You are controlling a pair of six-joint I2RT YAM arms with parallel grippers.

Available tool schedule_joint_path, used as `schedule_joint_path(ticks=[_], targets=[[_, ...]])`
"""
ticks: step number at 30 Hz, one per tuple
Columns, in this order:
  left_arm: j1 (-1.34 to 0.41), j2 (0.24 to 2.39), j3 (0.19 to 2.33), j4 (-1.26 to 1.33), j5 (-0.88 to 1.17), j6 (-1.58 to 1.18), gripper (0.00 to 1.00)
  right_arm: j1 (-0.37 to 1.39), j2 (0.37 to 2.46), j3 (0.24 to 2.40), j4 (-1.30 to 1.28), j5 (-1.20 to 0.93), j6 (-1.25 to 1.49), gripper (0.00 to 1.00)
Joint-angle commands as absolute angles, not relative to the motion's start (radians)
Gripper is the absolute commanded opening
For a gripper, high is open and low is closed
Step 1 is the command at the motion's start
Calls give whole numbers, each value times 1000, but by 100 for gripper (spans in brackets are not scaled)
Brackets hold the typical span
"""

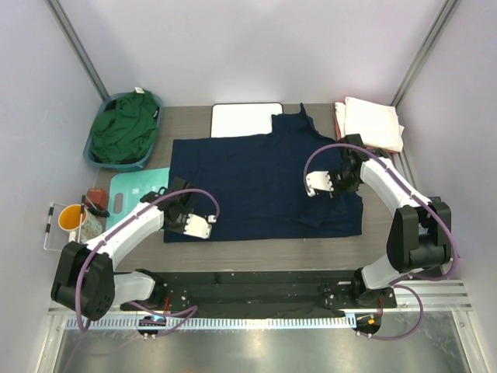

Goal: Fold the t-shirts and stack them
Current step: Fold the flattened tshirt in 1/3 of the way

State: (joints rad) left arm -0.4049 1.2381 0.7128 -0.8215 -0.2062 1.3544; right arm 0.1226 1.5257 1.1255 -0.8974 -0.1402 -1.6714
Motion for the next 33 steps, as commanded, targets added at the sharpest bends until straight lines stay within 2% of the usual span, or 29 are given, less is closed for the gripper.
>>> schedule_joint_path(ticks=[1,20,33], targets=[[-359,1255,785,-764,-230,1394,0,127,1543,1177,-821,-124,-1658,2],[-279,1397,874,-647,-225,1433,0,137,1666,1331,-617,-130,-1631,1],[-265,1511,916,-509,-247,1437,0,152,1723,1333,-497,-130,-1618,1]])
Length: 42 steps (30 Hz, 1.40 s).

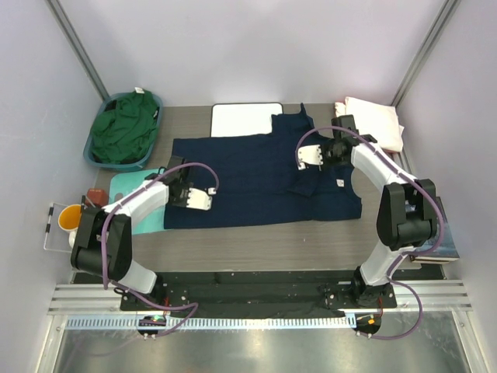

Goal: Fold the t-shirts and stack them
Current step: Fold the flattened tshirt in 1/3 of the way

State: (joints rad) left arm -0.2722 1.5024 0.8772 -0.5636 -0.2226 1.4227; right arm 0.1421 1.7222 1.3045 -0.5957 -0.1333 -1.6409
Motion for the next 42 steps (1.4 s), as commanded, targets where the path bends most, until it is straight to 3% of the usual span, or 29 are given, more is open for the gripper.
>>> schedule_joint_path(ticks=[1,8,9,10,11,12,13,14,17,19,26,32,42], targets=[[-265,1514,917,-508,-255,1439,0,155,1724,1328,-483,-129,-1615,1],[-265,1520,911,-496,-276,1437,0,173,1753,1312,-373,-106,-1605,1],[-265,1526,908,-489,-284,1437,4,176,1755,1305,-345,-98,-1597,7],[-265,1532,904,-482,-302,1431,10,181,1756,1278,-306,-72,-1586,19],[-265,1542,896,-456,-349,1425,34,187,1753,1252,-181,-51,-1562,30],[-267,1567,891,-430,-389,1413,47,198,1750,1221,-91,-28,-1554,43],[-267,1580,884,-389,-432,1390,59,201,1744,1148,-5,-8,-1548,46],[-267,1595,867,-283,-478,1378,68,204,1734,1111,178,39,-1543,61],[-265,1614,867,-154,-610,1321,81,207,1689,1023,281,49,-1510,83],[-265,1574,874,-155,-611,1283,95,209,1660,1038,200,41,-1476,85],[-291,1445,824,-173,-577,1304,96,195,1560,1213,-580,-244,-1485,80],[-310,1459,819,-198,-603,1315,96,231,1669,1388,-963,-311,-1539,74],[-310,1476,853,-204,-601,1307,96,307,1781,1433,-1046,-324,-1514,72]])
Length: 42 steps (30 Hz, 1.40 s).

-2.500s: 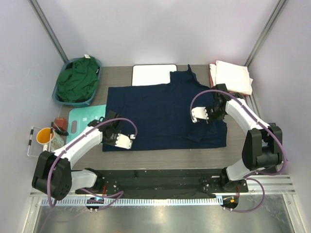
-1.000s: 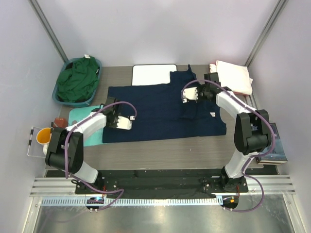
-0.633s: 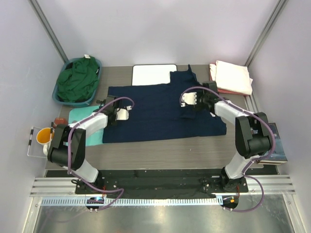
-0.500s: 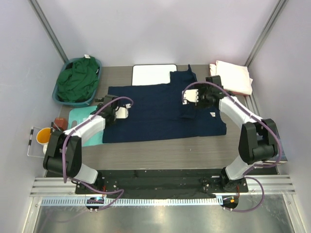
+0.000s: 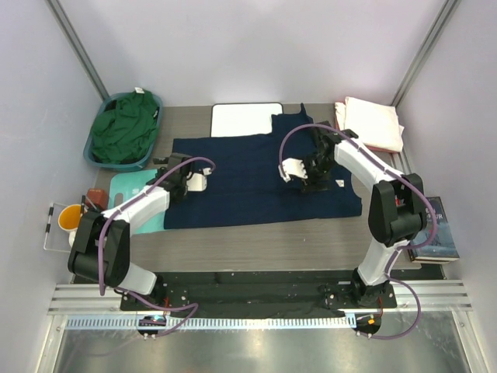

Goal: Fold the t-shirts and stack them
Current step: Fold the flattened tshirt in 1/3 of the way

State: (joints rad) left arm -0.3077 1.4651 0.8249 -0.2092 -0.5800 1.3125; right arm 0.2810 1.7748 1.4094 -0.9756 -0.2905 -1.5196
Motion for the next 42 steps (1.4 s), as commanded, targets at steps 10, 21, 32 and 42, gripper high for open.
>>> schedule_joint_path(ticks=[10,21,32,42], targets=[[-318,1479,851,-204,-595,1285,96,333,1804,1367,-867,-302,-1433,70],[-316,1482,856,-201,-597,1278,96,344,1825,1338,-704,-245,-1382,70],[-316,1470,854,-201,-600,1275,96,348,1818,1316,-744,-249,-1400,72],[-319,1474,867,-202,-603,1279,96,347,1839,1286,-678,-222,-1387,73]])
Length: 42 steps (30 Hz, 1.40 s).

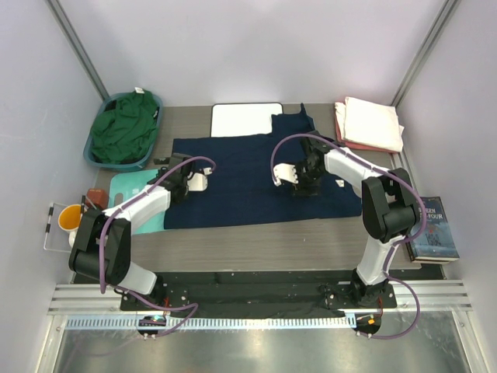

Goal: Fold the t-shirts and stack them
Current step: Fold the flattened tshirt in 1/3 of the way

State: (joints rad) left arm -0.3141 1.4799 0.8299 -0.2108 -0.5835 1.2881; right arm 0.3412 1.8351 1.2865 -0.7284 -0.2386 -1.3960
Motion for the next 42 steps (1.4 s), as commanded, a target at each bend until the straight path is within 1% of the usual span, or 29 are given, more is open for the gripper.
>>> schedule_joint_path(ticks=[1,3,4,5,6,8,9,11,12,15,19,23,25,26,27,28,30,31,32,33,34,35,36,37,38,40,42], targets=[[-318,1474,867,-202,-604,1279,96,348,1835,1278,-620,-206,-1368,73],[-319,1477,870,-201,-606,1275,96,351,1829,1249,-540,-181,-1350,72],[-321,1479,870,-202,-606,1273,96,357,1822,1235,-406,-123,-1330,72],[-322,1480,870,-202,-606,1272,96,359,1812,1201,-324,-95,-1307,73],[-325,1482,868,-202,-607,1270,96,371,1809,1177,-107,-53,-1295,72],[-327,1486,868,-201,-606,1272,96,380,1812,1096,157,64,-1290,74],[-328,1493,868,-198,-609,1275,96,393,1821,1066,451,101,-1296,74],[-333,1497,874,-192,-611,1276,96,411,1874,1026,700,185,-1366,75],[-337,1500,877,-193,-611,1275,96,423,1891,1022,883,196,-1382,75],[-345,1506,885,-190,-611,1273,96,440,1917,1045,1023,232,-1394,75],[-351,1511,887,-190,-612,1272,96,454,1898,1065,991,245,-1381,75],[-351,1497,881,-189,-612,1275,96,449,1867,1054,895,278,-1387,75],[-351,1470,868,-211,-595,1279,96,442,1794,1058,673,266,-1340,75],[-351,1424,862,-230,-544,1284,96,425,1754,1074,525,243,-1316,75],[-351,1389,851,-248,-513,1292,96,414,1721,1086,280,163,-1266,75],[-351,1353,826,-308,-470,1299,96,399,1654,1130,120,108,-1225,75],[-351,1226,787,-354,-341,1325,97,373,1597,1138,-192,28,-1197,74],[-351,1182,734,-395,-300,1363,97,365,1560,1111,-263,-30,-1207,74],[-354,1075,701,-397,-225,1385,98,364,1486,1074,-309,-31,-1212,75],[-354,1028,669,-403,-192,1405,98,359,1436,1037,-348,-40,-1226,75],[-356,972,607,-431,-164,1452,98,357,1389,955,-380,-66,-1251,75],[-356,927,574,-440,-135,1474,100,357,1287,906,-402,-72,-1279,75],[-356,835,537,-443,-94,1492,100,357,1238,856,-420,-81,-1304,76],[-357,798,466,-454,-77,1515,100,356,1200,771,-442,-89,-1328,76],[-357,763,428,-463,-66,1581,100,357,1124,731,-458,-94,-1351,76],[-357,666,324,-465,-46,1647,100,357,1069,654,-491,-101,-1359,76],[-357,612,266,-471,-20,1687,100,357,1028,628,-543,-110,-1339,76]])
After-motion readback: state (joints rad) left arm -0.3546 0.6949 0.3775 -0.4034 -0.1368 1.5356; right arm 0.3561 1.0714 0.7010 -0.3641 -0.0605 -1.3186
